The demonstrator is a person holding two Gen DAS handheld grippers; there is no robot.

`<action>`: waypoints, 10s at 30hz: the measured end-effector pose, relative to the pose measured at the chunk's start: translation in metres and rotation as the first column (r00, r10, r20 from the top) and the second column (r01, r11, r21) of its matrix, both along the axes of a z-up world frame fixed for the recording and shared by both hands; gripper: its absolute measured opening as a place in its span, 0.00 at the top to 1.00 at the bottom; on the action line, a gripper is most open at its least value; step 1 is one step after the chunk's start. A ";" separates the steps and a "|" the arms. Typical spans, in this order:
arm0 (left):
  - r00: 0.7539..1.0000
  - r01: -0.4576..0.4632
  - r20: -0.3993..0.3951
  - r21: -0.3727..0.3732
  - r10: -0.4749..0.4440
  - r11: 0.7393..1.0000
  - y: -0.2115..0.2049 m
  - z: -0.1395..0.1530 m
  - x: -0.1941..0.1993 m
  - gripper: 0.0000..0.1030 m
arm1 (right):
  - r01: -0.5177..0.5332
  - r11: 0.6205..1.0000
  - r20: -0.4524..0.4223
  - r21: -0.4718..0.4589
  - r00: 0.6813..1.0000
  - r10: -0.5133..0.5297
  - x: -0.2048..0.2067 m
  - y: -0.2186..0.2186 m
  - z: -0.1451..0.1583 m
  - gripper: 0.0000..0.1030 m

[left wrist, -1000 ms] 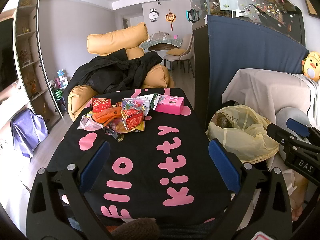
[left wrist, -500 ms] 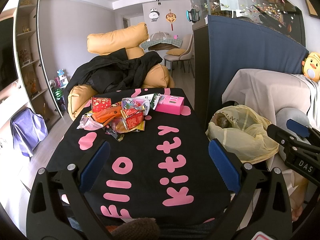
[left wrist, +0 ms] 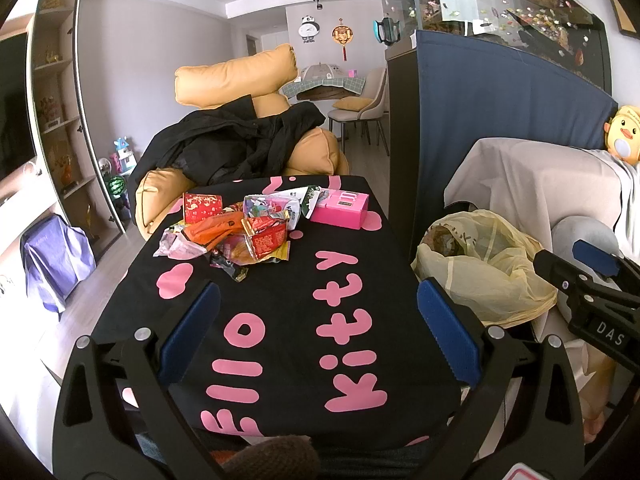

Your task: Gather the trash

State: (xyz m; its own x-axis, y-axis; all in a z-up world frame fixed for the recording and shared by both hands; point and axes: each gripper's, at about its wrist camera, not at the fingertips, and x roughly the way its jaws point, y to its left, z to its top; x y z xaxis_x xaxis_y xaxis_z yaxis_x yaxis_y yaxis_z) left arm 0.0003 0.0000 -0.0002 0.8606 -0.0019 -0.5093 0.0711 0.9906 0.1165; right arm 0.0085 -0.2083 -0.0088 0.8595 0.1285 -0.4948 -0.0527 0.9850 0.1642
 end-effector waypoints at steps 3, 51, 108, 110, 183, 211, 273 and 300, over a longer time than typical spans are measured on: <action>1.000 0.000 0.000 0.000 0.000 1.000 0.000 0.000 0.000 0.08 | 0.000 1.000 0.000 0.000 1.000 0.000 0.000 0.000 -0.001 0.28; 0.993 -0.069 -0.117 -0.310 0.034 0.948 0.272 -0.040 0.229 0.08 | -0.373 0.919 -0.149 -0.125 0.923 0.354 0.244 0.165 -0.068 0.28; 0.954 -0.134 -0.300 -0.463 -0.013 0.876 0.303 -0.110 0.240 0.82 | -0.669 0.715 -0.413 -0.202 0.720 0.557 0.325 0.252 -0.090 0.50; 0.952 -0.141 -0.307 -0.459 -0.008 0.877 0.304 -0.111 0.241 0.82 | -0.664 0.721 -0.415 -0.197 0.723 0.553 0.328 0.252 -0.090 0.50; 0.962 -0.125 -0.273 -0.407 0.011 0.905 0.291 -0.079 0.226 0.85 | -0.465 0.885 -0.485 0.034 0.767 0.421 0.334 0.187 -0.119 0.46; 0.986 0.160 0.112 -0.432 -0.123 0.888 0.118 0.049 0.173 0.85 | -0.206 0.960 0.187 -0.190 0.952 0.241 0.178 0.052 0.061 0.47; 0.975 0.032 -0.182 -0.448 -0.127 0.894 0.135 -0.080 0.187 0.47 | -0.037 0.990 -0.014 -0.136 0.999 0.035 0.150 -0.040 -0.054 0.24; 0.987 -0.092 -0.157 -0.481 0.017 0.872 0.266 -0.090 0.165 0.42 | -0.448 0.890 -0.128 -0.088 0.891 0.436 0.179 0.146 -0.069 0.24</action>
State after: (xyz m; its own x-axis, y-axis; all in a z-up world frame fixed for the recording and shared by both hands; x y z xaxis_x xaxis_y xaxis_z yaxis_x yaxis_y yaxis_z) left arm 0.1648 0.2661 -0.0902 0.7843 -0.2363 -0.5736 -0.0059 0.9218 -0.3877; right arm 0.1877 -0.0618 -0.0774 0.6704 0.4218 -0.6105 -0.4761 0.8756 0.0822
